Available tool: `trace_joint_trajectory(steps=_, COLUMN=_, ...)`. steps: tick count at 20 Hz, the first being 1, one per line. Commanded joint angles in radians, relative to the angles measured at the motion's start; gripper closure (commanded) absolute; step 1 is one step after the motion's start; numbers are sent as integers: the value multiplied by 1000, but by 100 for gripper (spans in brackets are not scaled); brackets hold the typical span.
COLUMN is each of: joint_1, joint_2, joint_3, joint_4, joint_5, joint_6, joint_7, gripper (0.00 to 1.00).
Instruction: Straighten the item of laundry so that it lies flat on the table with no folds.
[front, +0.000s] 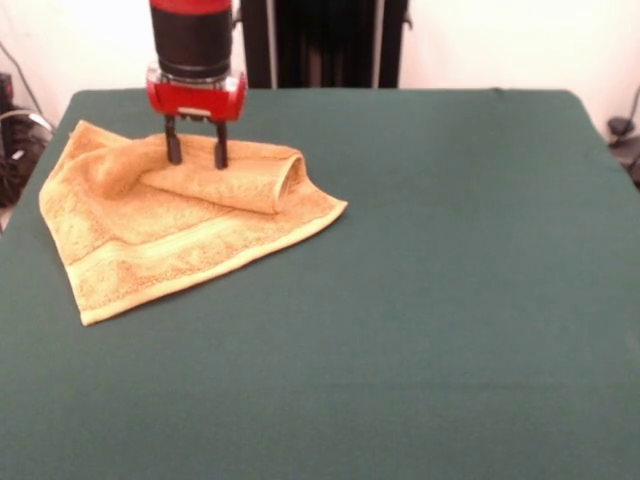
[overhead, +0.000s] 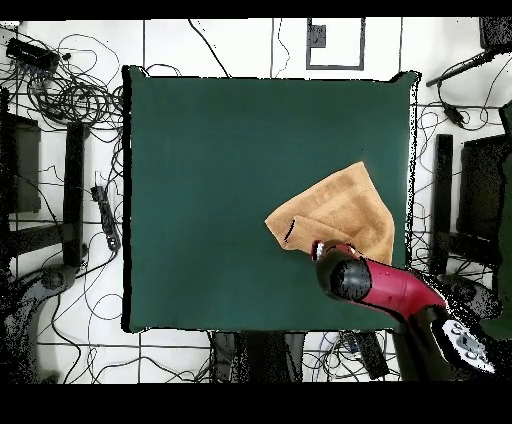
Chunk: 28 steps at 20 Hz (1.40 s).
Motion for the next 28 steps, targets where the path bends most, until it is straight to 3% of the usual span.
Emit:
trace_joint_trajectory(steps=1, joint_1=22, joint_2=217, joint_3=59, joint_4=-9, joint_5=-22, joint_6=-156, joint_7=164, gripper=0)
trace_joint_trajectory(steps=8, joint_1=30, joint_2=235, joint_3=53, joint_4=-19, joint_5=-14, joint_6=-174, joint_7=149, gripper=0)
trace_joint_trajectory(steps=18, joint_1=33, joint_2=189, joint_3=46, joint_4=6, joint_5=-3, joint_6=-129, joint_7=148, gripper=0)
trace_joint_trajectory(steps=23, joint_1=-13, joint_2=111, joint_3=50, joint_4=34, joint_5=-12, joint_6=-37, joint_7=102, gripper=0)
trace_joint_trajectory(steps=28, joint_1=-116, joint_2=73, joint_3=89, joint_4=38, joint_5=-59, joint_6=34, joint_7=4, gripper=0)
